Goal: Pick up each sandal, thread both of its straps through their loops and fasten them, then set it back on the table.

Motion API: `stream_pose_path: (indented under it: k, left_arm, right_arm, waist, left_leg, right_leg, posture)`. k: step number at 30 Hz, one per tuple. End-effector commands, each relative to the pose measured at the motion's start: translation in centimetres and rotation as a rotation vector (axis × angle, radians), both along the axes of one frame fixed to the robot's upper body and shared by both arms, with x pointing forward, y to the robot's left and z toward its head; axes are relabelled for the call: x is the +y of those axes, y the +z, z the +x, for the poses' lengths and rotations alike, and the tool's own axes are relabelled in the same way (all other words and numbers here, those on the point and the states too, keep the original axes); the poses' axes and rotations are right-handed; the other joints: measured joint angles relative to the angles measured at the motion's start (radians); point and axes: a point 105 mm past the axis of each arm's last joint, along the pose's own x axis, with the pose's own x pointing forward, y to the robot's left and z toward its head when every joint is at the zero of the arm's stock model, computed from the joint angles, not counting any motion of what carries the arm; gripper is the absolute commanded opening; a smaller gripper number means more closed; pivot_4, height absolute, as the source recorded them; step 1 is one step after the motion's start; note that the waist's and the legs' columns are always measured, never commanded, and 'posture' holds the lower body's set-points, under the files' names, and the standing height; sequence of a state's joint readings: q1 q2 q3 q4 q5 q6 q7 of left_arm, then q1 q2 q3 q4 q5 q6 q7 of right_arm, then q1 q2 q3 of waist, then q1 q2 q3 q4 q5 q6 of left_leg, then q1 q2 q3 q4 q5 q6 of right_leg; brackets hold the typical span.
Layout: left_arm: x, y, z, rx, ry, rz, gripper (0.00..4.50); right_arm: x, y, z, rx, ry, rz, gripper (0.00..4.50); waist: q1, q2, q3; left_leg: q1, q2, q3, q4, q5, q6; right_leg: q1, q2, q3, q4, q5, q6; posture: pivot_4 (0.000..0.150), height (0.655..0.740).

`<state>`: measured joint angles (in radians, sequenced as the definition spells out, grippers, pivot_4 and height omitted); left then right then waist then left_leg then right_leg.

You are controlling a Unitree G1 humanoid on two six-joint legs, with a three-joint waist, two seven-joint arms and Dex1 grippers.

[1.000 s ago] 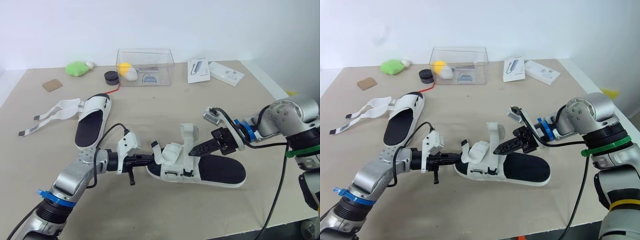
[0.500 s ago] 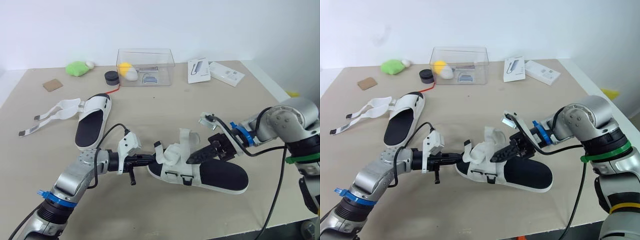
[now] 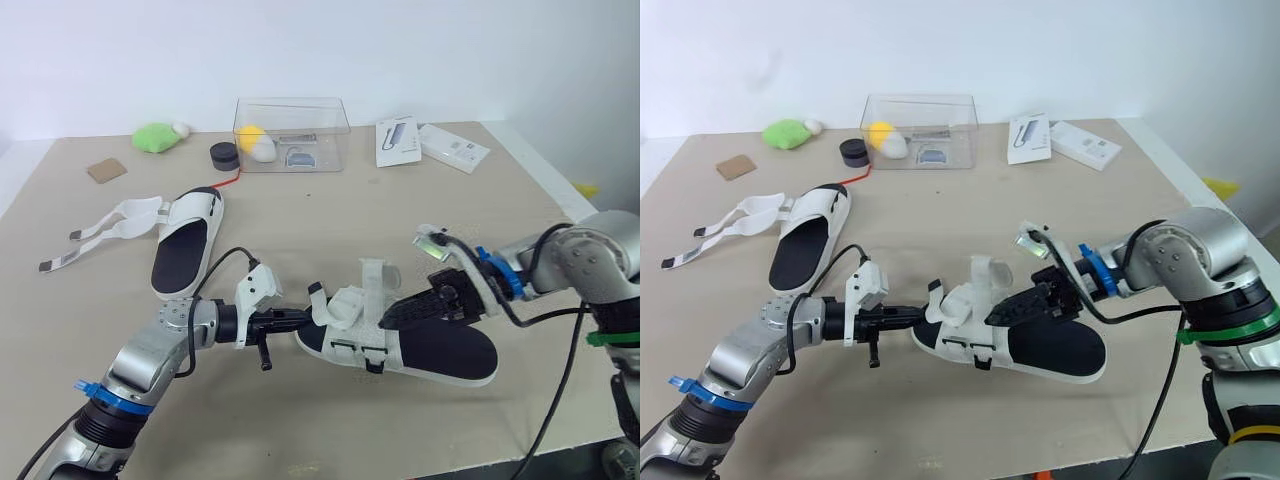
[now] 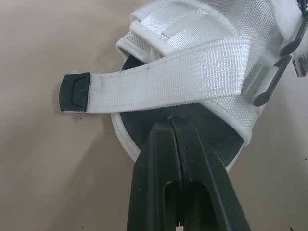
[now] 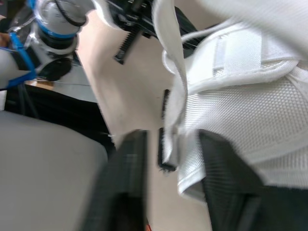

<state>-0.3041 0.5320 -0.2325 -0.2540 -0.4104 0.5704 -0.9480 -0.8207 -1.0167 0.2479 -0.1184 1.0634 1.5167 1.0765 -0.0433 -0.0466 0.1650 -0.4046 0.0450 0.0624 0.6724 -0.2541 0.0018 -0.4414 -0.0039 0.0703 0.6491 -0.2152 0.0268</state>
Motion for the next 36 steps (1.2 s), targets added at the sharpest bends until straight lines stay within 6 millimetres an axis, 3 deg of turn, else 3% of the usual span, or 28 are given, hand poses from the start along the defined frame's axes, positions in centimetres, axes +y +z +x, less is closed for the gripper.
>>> stream_pose_path:
  k: [1,3,10,14,20,27,30,36]
  left_arm:
    - [0.0,-0.6,-0.2,0.023,-0.005,0.018,0.0]
    - [0.0,-0.6,-0.2,0.023,-0.007,0.018,0.0]
    - [0.0,-0.6,-0.3,0.024,-0.007,0.018,0.0]
    - [-0.1,-0.6,-0.2,0.022,-0.007,0.017,0.0]
    - [0.0,-0.7,-0.3,0.024,-0.007,0.018,0.0]
    - [0.0,-0.5,-0.2,0.021,-0.003,0.017,0.0]
    - [-0.1,-0.6,-0.3,0.025,-0.006,0.015,0.0]
    - [-0.2,-0.6,-0.3,0.025,-0.01,0.015,0.0]
  right_arm:
    - [-0.3,1.7,-1.9,-0.007,0.097,0.076,3.73]
    - [-0.8,1.1,-2.1,0.001,0.093,0.051,4.32]
    - [-2.6,-1.0,-2.5,0.004,0.117,-0.039,4.32]
    - [-3.2,-3.4,0.1,-0.091,0.039,-0.113,4.32]
    - [-2.6,-2.7,2.6,-0.163,0.002,-0.071,4.32]
    - [-2.3,-2.3,4.0,-0.209,-0.042,-0.051,4.32]
    - [-2.1,-2.1,3.7,-0.203,-0.029,-0.039,4.32]
    - [-1.6,-1.6,5.5,-0.296,-0.102,-0.024,4.32]
  waist:
    - [0.001,0.0,0.0]
    - [0.002,0.0,0.0]
    - [0.002,0.001,0.0]
    - [0.002,0.001,-0.001]
    - [0.002,0.002,-0.001]
    - [0.0,0.002,-0.001]
    - [0.001,0.002,-0.001]
    - [-0.001,0.002,-0.001]
  left_leg:
    - [0.0,0.0,0.0,0.0,0.0,0.0]
    - [0.0,0.0,0.0,0.0,0.0,0.0]
    - [0.001,0.0,0.001,0.001,0.0,0.0]
    - [0.001,0.0,0.001,0.001,0.0,0.0]
    - [0.002,-0.002,0.002,0.001,0.0,0.0]
    - [0.002,-0.001,0.002,0.002,0.0,0.0]
    - [0.002,-0.002,0.002,0.002,0.001,0.002]
    - [0.002,-0.002,0.002,0.002,0.003,0.004]
  right_leg:
    - [0.0,0.0,0.0,0.0,0.0,0.0]
    - [0.0,0.0,0.0,0.0,0.0,0.0]
    - [0.0,0.0,0.0,0.0,0.0,0.001]
    - [0.001,0.0,0.0,0.0,0.0,0.001]
    - [0.001,0.001,0.001,0.0,0.001,0.001]
    - [0.001,0.001,0.001,0.0,0.001,0.001]
    - [0.001,0.001,0.001,0.0,0.002,0.001]
    - [0.001,0.001,0.001,0.0,0.004,0.001]
  posture:
    - [0.15,0.74]
    - [0.15,0.74]
    - [0.15,0.74]
    - [0.15,0.74]
    - [0.15,0.74]
    - [0.15,0.74]
    - [0.15,0.74]
    - [0.15,0.74]
